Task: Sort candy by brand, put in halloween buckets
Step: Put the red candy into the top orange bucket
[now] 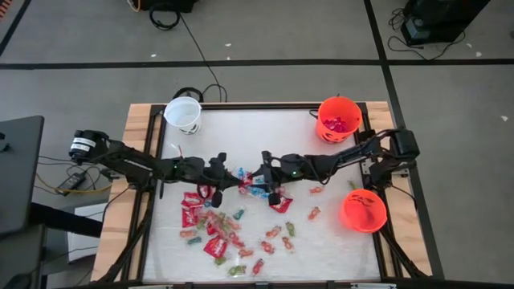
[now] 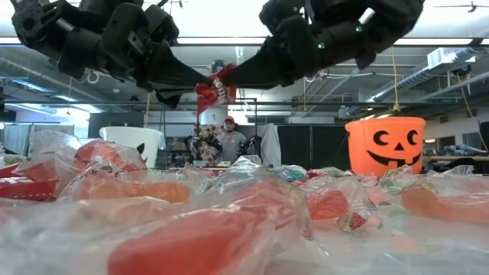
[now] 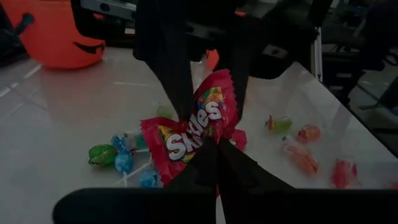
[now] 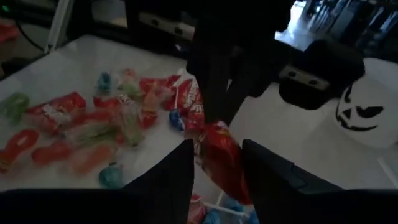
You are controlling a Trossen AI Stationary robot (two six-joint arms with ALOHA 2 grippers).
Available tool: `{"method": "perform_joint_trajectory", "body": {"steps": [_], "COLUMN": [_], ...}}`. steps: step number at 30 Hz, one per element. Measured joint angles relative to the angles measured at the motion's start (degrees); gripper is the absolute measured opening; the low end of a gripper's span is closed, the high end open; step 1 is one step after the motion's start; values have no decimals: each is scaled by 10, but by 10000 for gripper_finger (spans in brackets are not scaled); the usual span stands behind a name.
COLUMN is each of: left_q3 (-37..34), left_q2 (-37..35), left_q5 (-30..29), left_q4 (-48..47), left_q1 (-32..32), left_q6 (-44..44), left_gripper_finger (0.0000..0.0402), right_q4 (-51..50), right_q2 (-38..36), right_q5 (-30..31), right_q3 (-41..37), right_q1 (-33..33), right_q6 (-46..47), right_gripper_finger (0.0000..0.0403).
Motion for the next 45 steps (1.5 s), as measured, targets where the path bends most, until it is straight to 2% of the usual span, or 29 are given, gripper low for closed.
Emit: {"method": "perform_joint_trajectory", "body": {"steps": [2, 6, 7, 11, 15, 18, 25, 30, 33, 37, 42, 45], "left_q3": [0, 0, 0, 1, 0, 0, 0, 0, 0, 0, 0, 0], "left_q2": [0, -1, -1, -1, -12, -45, -166, -247, -275, -278, -275, -275], "left_q5": [0, 0, 0, -12, -37, -53, -65, -77, -110, -154, -167, -187], "left_q4": [1, 2, 5, 5, -24, -77, -244, -347, -414, -467, -493, -505], "left_q1": [0, -2, -4, -3, 7, 24, 40, 23, 0, -32, -62, -76], "left_q6": [-4, -6, -7, -5, 4, -32, -64, -78, -82, -109, -138, -143], "left_gripper_finger": [8, 13, 20, 65, 115, 138, 137, 136, 136, 136, 136, 136], "right_q4": [-10, -30, -41, -85, -147, -203, -383, -536, -619, -707, -775, -794], "right_q2": [-1, -20, -26, -54, -99, -142, -258, -332, -366, -395, -408, -407], "right_q5": [1, 8, 9, 57, 181, 252, 391, 485, 508, 531, 520, 480], "right_q3": [6, 7, 7, 7, 6, 6, 6, 6, 6, 6, 6, 6], "right_q1": [0, 0, 0, 1, 1, 0, -21, -54, -81, -123, -189, -236], "right_q6": [4, 2, -1, 26, 54, 70, 130, 220, 291, 340, 374, 383], "right_gripper_finger": [120, 27, 17, 7, 5, 4, 2, 2, 2, 2, 3, 13]}}
